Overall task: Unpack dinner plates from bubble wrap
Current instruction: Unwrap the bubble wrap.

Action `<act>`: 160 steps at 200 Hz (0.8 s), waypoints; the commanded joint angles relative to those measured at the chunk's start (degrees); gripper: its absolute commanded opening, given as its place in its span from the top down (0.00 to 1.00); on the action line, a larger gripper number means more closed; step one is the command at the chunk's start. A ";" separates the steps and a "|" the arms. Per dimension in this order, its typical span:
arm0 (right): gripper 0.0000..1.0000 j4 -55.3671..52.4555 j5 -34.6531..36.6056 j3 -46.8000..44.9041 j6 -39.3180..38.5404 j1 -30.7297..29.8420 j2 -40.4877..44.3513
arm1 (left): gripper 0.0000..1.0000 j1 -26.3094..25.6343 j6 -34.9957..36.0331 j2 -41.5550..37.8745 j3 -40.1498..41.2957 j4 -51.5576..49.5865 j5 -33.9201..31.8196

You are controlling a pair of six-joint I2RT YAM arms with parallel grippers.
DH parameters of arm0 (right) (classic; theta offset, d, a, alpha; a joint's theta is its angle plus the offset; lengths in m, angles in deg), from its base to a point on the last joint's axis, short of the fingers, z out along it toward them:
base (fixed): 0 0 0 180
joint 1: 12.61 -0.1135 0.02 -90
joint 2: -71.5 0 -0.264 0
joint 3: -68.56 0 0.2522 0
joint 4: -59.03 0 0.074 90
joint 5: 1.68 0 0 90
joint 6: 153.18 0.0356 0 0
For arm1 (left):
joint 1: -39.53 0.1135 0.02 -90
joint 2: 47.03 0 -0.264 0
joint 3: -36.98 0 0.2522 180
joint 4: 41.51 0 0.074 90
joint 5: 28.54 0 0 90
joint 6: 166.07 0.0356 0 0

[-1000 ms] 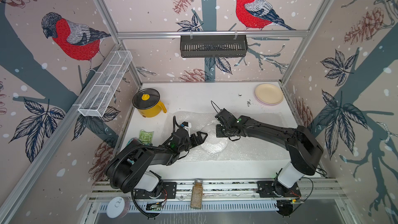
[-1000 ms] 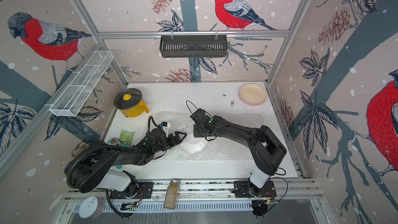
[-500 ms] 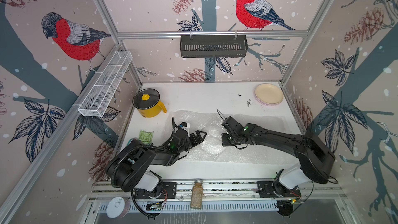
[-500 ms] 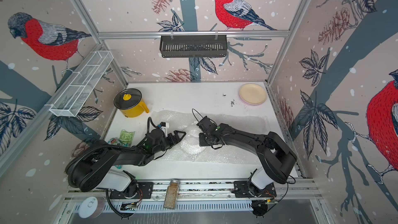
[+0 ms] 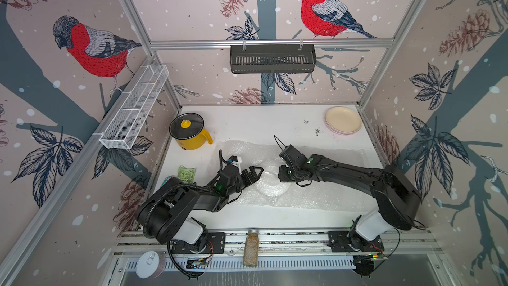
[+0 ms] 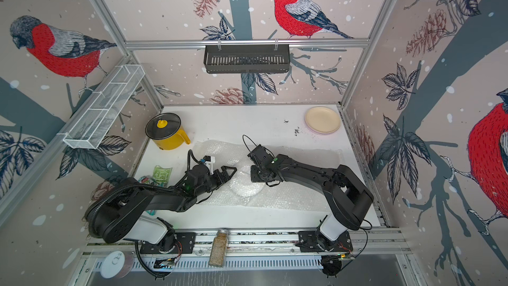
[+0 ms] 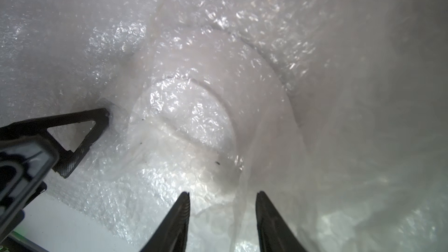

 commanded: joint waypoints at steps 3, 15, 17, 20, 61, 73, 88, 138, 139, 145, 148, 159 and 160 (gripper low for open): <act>0.52 -2.20 2.42 0.68 1.59 -0.06 -0.97 | 0.05 0.34 -0.22 0.17 0.80 -13.80 -4.36; 0.52 -2.85 3.81 0.43 2.31 -0.20 -1.17 | 0.05 0.35 -0.23 0.17 0.89 -13.83 -4.27; 0.52 -2.96 4.09 0.42 2.41 -0.27 -1.18 | 0.05 0.36 -0.23 0.17 0.93 -13.86 -4.27; 0.52 -3.23 4.45 0.42 2.56 -0.29 -1.27 | 0.05 0.35 -0.23 0.17 0.95 -13.81 -4.27; 0.65 -4.75 7.25 0.33 3.68 -0.91 -1.59 | 0.05 0.34 -0.31 -0.05 1.13 -13.88 -4.70; 0.71 -4.37 6.95 0.16 3.76 -1.00 -1.67 | 0.05 0.39 -0.16 0.04 0.82 -14.16 -4.79; 0.80 -3.59 6.19 -0.18 3.85 -1.00 -1.27 | 0.05 0.35 -0.23 0.11 0.92 -14.26 -4.97; 0.99 -1.48 -0.38 -0.32 -1.32 -0.60 3.70 | 0.05 0.39 -0.86 0.52 0.19 -16.21 -5.96; 0.99 -1.66 -0.34 -0.26 -1.41 -0.58 3.77 | 0.05 0.41 -0.90 0.52 0.23 -16.27 -5.99; 0.99 -2.48 -0.22 -0.07 -1.88 -0.43 4.28 | 0.05 0.41 -1.28 0.52 0.18 -16.32 -6.26; 0.99 -2.87 -0.29 -0.03 -2.25 -0.39 4.55 | 0.05 0.36 -1.47 0.45 0.18 -16.26 -6.43; 0.99 -3.57 -0.67 -0.28 -3.11 -0.03 5.67 | 0.05 0.44 -2.09 0.44 0.20 -16.34 -6.80; 0.99 -3.59 -0.75 -0.37 -3.15 -0.03 5.77 | 0.05 0.44 -2.13 0.44 0.19 -16.34 -6.85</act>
